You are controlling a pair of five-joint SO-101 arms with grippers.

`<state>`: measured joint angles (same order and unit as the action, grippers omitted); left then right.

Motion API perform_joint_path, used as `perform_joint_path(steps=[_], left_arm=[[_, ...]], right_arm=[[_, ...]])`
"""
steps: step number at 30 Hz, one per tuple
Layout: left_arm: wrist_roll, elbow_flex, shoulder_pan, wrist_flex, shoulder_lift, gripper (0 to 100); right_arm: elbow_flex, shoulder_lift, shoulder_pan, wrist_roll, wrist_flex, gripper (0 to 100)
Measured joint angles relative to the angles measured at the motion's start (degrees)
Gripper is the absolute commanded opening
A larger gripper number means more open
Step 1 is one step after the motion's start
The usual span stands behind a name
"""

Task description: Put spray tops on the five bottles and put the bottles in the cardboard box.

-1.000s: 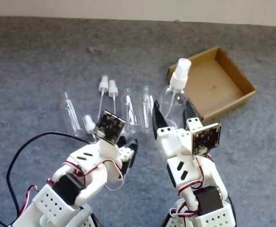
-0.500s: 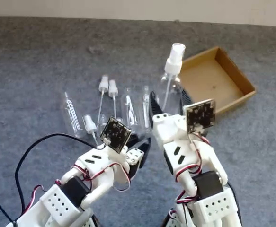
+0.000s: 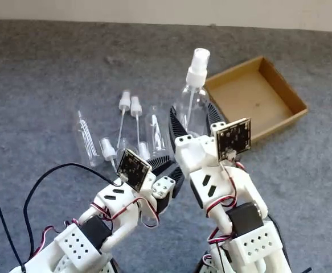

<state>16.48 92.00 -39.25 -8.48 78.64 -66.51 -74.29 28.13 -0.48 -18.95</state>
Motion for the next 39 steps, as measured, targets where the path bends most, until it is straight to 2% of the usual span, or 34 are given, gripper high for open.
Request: perform_joint_path(steps=[4, 9, 22, 31, 39], left_arm=[[0.0, 0.0, -0.5, 0.4, 0.0, 0], [0.0, 0.0, -3.6, 0.4, 0.0, 0], [0.3, 0.2, -0.7, 0.7, -0.1, 0], [0.1, 4.0, 4.2, 14.2, -0.2, 0], [0.1, 4.0, 5.3, 15.0, -0.3, 0]], right_arm=[[-1.6, 0.0, 3.2, 0.0, 0.1, 16.7], [-2.2, 0.0, 3.6, 0.0, 0.1, 16.7], [-5.6, 0.0, 4.6, -0.1, 0.1, 16.7], [-5.1, -0.9, 4.6, -0.1, 1.2, 16.7], [-5.2, -0.9, 4.6, -0.1, 1.5, 16.7]])
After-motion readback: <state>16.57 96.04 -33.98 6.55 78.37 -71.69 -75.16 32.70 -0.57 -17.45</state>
